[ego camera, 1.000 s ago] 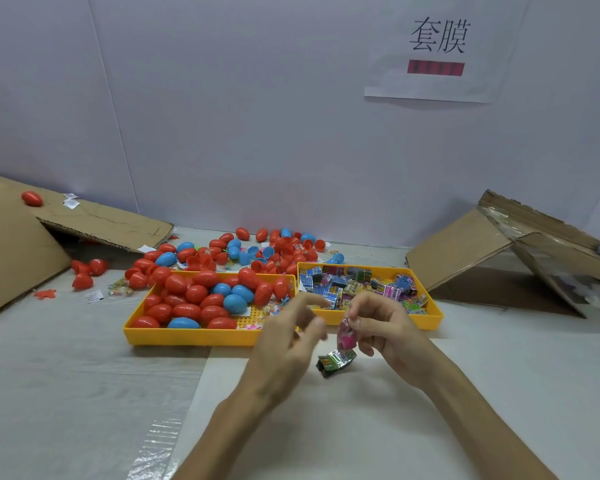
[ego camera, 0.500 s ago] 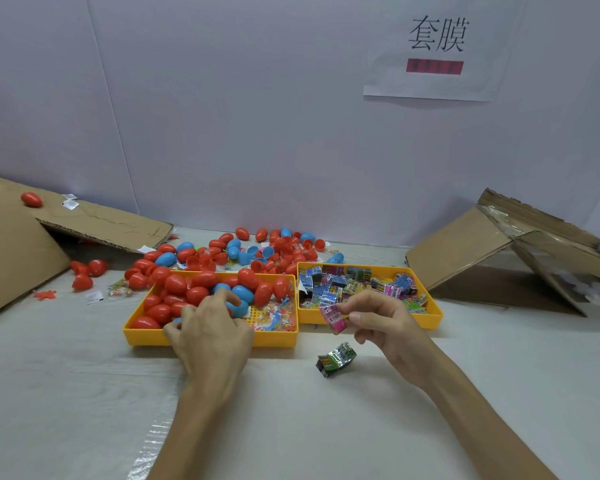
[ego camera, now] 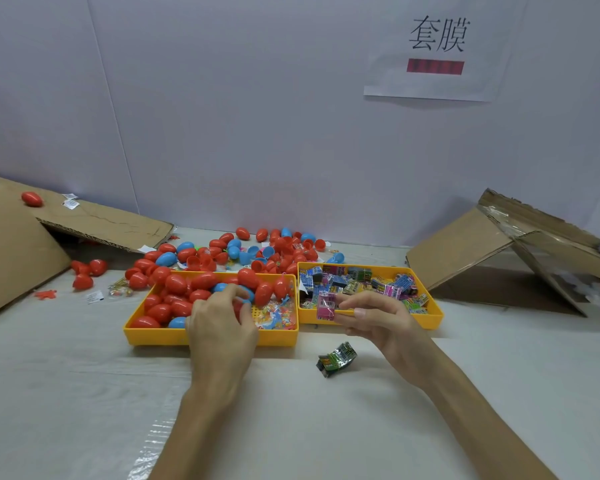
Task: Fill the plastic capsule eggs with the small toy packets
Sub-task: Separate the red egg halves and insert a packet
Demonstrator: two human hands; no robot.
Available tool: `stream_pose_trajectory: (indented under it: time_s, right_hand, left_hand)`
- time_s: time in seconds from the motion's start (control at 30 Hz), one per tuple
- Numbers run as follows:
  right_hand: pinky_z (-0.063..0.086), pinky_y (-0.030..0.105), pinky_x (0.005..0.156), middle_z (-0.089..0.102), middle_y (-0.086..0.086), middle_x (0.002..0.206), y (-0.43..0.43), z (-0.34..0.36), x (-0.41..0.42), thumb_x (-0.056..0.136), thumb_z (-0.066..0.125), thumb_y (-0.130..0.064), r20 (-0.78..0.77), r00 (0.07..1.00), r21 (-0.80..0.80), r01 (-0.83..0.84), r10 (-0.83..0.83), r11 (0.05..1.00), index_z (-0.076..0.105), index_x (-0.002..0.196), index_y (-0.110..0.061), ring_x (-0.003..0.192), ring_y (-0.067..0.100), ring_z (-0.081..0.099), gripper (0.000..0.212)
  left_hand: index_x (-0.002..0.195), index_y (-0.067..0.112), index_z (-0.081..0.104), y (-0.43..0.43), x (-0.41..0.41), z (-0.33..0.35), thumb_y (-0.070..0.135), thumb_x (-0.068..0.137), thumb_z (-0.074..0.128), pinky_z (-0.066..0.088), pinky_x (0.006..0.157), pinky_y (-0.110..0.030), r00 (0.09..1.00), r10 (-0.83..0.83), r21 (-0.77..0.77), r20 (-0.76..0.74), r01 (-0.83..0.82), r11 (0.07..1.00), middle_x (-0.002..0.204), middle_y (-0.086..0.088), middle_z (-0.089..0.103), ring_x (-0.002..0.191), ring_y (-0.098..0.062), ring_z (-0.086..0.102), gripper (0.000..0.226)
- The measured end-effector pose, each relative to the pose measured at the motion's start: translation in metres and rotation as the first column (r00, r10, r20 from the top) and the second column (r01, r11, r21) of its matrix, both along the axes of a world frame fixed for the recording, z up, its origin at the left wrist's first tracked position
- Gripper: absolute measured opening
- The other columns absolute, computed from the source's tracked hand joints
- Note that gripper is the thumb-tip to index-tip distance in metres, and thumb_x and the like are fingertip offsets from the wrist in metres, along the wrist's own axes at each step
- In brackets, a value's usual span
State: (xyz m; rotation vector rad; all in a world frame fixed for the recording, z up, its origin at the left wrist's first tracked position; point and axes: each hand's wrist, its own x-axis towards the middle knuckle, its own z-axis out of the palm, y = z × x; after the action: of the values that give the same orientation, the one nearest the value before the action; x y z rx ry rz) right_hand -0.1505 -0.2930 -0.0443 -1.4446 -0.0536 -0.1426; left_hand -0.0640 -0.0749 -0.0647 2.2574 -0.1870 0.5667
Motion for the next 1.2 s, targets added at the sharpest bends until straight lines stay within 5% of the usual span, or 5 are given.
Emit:
stream_pose_trajectory:
  time_s: [0.13,0.3,0.47,0.83,1.2]
  right_hand:
    - [0.055,0.030,0.088,0.069,0.008,0.128,-0.001,0.000,0.000,0.074,0.070,-0.023,0.011,1.000,0.047,-0.020,0.019,0.999,0.079,0.091,-0.017,0.114,0.032,0.068,0.020]
    - [0.056,0.028,0.082,0.068,0.011,0.129,-0.002,0.002,-0.001,0.071,0.070,-0.030,0.021,0.998,0.107,-0.054,0.052,0.993,0.080,0.087,-0.016,0.108,0.032,0.070,0.024]
    - [0.057,0.029,0.080,0.069,0.013,0.127,-0.004,0.004,-0.001,0.073,0.068,-0.032,0.038,0.998,0.164,-0.064,0.059,0.984,0.080,0.087,-0.014,0.108,0.032,0.070,0.026]
    - [0.055,0.027,0.086,0.070,0.015,0.125,0.000,0.008,-0.004,0.073,0.066,-0.035,0.042,0.996,0.156,-0.080,0.074,0.984,0.080,0.082,-0.014,0.116,0.032,0.067,0.027]
    - [0.055,0.028,0.086,0.071,0.015,0.122,0.000,0.007,-0.004,0.084,0.058,-0.023,0.031,0.996,0.102,-0.083,0.081,0.991,0.080,0.085,-0.014,0.114,0.031,0.068,0.024]
  left_hand:
    - [0.096,0.031,0.068,-0.007,-0.007,0.007,0.024,0.097,0.066,0.054,0.071,-0.019,0.963,-0.245,-0.327,0.109,0.267,0.907,0.088,0.017,0.069,0.089,-0.004,0.065,0.007]
    - [0.104,0.020,0.070,-0.020,-0.018,0.011,0.037,0.084,0.069,0.059,0.068,-0.025,0.827,-0.561,-0.579,0.034,0.474,0.663,0.091,0.008,0.076,0.079,-0.013,0.073,0.025]
    - [0.108,0.023,0.072,-0.019,-0.016,0.008,0.032,0.077,0.078,0.059,0.080,-0.025,0.796,-0.605,-0.635,0.004,0.469,0.614,0.101,0.010,0.076,0.100,-0.008,0.071,0.033]
    - [0.105,0.032,0.072,-0.021,-0.018,0.007,0.038,0.070,0.080,0.058,0.080,-0.021,0.762,-0.647,-0.626,-0.035,0.488,0.609,0.101,0.016,0.076,0.099,-0.004,0.070,0.037]
    - [0.105,0.028,0.073,-0.023,-0.018,0.005,0.018,0.079,0.084,0.056,0.082,-0.018,0.735,-0.678,-0.575,-0.027,0.543,0.612,0.099,0.014,0.076,0.099,-0.004,0.070,0.030]
